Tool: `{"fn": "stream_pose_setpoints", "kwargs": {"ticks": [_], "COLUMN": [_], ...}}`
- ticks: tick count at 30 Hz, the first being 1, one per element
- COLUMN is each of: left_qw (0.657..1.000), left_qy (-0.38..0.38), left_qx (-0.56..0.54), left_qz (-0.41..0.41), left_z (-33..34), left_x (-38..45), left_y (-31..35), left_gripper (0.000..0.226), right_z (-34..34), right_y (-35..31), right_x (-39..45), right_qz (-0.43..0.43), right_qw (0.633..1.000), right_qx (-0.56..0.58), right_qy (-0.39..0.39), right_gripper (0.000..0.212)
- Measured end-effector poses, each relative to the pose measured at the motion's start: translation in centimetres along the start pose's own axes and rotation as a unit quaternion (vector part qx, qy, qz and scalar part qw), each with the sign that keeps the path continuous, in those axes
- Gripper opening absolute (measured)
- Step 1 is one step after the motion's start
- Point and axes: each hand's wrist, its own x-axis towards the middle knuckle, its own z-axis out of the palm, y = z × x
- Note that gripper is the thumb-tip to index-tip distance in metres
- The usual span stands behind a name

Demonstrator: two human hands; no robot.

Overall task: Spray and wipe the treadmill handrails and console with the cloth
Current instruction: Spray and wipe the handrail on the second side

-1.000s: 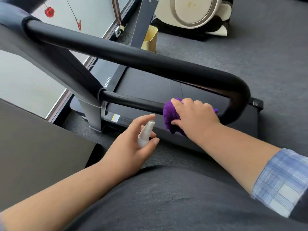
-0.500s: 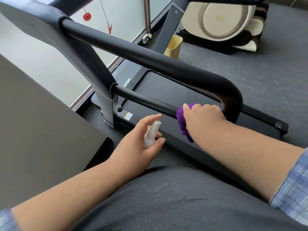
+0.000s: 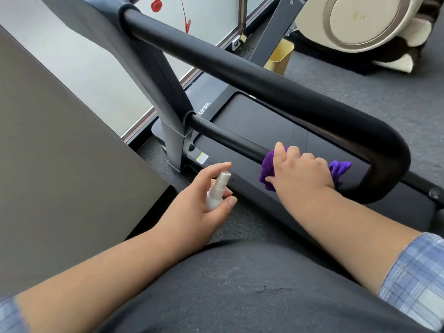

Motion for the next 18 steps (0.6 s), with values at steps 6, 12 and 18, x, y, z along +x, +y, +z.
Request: {"fn": "stream_pose_setpoints", "kwargs": {"ticks": [6, 12, 18], "left_qw": [1.000, 0.999, 0.997], "left_qy": [-0.024, -0.030, -0.054], "left_qx": [0.014, 0.033, 0.048], "left_qz": [0.012, 0.015, 0.007], "left_z": [-3.2, -9.3, -14.1], "left_x": [1.7, 3.7, 5.4], "left_y": [-2.4, -5.6, -9.1], "left_gripper": [0.052, 0.051, 0.052], "right_z": [-1.1, -3.0, -4.3], "right_y": [-3.8, -8.7, -13.3], "right_x": [3.7, 8.2, 12.6], "right_qz": [-0.003, -0.001, 0.000], "right_qw": [1.000, 0.999, 0.997], "right_qx": [0.024, 0.052, 0.073], "right_qy": [0.005, 0.017, 0.030], "right_gripper": [0.084, 0.082, 0.079]}}
